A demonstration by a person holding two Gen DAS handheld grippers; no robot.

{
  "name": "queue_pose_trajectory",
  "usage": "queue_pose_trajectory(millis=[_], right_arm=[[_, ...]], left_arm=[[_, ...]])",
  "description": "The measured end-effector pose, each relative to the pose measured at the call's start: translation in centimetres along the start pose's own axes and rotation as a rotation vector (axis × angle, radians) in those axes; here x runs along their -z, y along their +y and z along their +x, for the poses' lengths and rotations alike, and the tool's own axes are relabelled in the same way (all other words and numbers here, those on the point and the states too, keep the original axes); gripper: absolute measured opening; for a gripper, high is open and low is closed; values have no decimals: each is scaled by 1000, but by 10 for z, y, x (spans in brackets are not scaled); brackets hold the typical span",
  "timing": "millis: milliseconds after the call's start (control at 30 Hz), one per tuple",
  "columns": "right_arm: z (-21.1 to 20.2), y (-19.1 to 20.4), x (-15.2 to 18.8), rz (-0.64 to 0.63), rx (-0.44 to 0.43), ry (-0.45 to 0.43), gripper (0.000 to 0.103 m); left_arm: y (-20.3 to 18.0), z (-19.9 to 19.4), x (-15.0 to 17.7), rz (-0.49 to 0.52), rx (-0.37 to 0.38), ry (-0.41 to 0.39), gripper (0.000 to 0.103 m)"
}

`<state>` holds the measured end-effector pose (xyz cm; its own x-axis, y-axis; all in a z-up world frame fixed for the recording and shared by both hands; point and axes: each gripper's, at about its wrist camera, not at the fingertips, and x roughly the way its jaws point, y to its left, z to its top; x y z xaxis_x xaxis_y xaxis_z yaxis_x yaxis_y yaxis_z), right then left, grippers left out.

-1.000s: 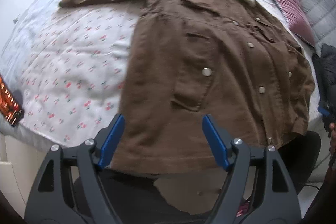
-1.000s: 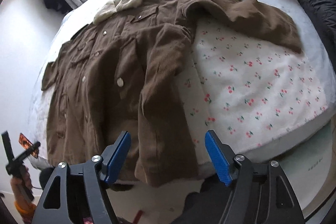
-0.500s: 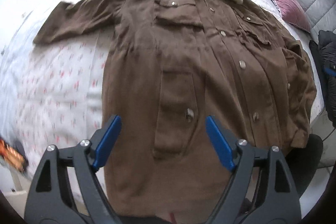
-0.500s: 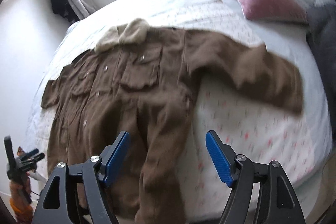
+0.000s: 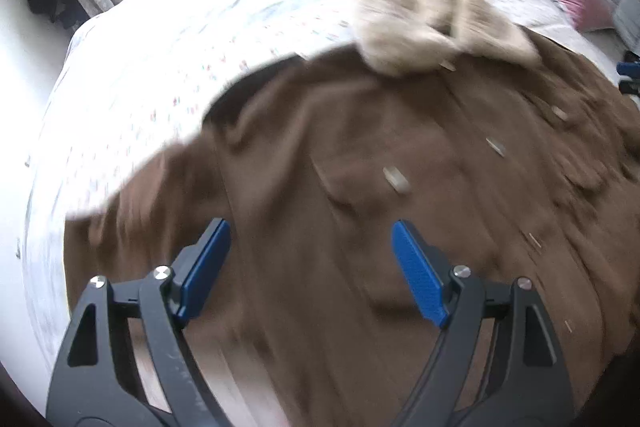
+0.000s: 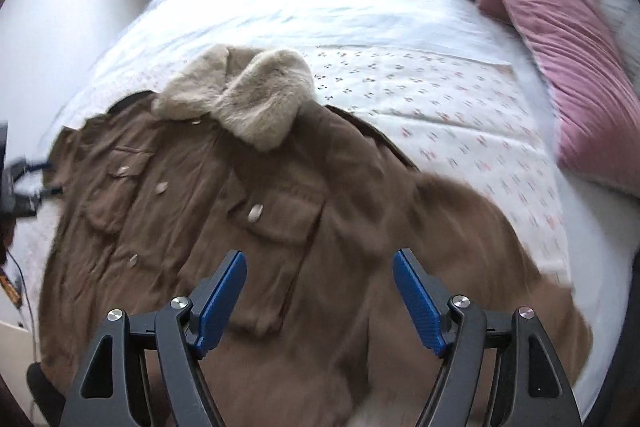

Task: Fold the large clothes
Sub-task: 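Grasp the fur collar with both grippers and lift it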

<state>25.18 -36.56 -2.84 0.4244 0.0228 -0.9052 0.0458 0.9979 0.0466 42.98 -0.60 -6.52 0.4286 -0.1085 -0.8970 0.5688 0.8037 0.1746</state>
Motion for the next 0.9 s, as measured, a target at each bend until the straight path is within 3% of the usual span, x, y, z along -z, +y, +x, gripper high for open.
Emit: queue_pose_trajectory(millis=[167,367,467,533,600,733,867,900], right_arm=[[62,-2,-46,-56,55,24,77],[117,-10,-78,-104,3,10,77],[142,-15,-87,-100,-38,29,77],[158,-21,-89,-73,-69,52,83],[164,-22,-87,-70,-128,41,101],[172,-8,-80,-162,-55,44,103],[172,-5,-80,-125,-35,52,101],[171,-3,-78,-112,-34,47,94]], left_arm=[[33,57,-56,22,-29,-5,83],[63,109,-90,-60,97,-7,83],[58,131,-94,-52,100,10,83],[57,145,-93,-67,121,21,84],[63,150,-89,-126,170,7,86],[65,146,-77,-199,225,-31,85],[55,133,-63,-198,252,-39,65],[56,131,-61,-202,258,-31,57]])
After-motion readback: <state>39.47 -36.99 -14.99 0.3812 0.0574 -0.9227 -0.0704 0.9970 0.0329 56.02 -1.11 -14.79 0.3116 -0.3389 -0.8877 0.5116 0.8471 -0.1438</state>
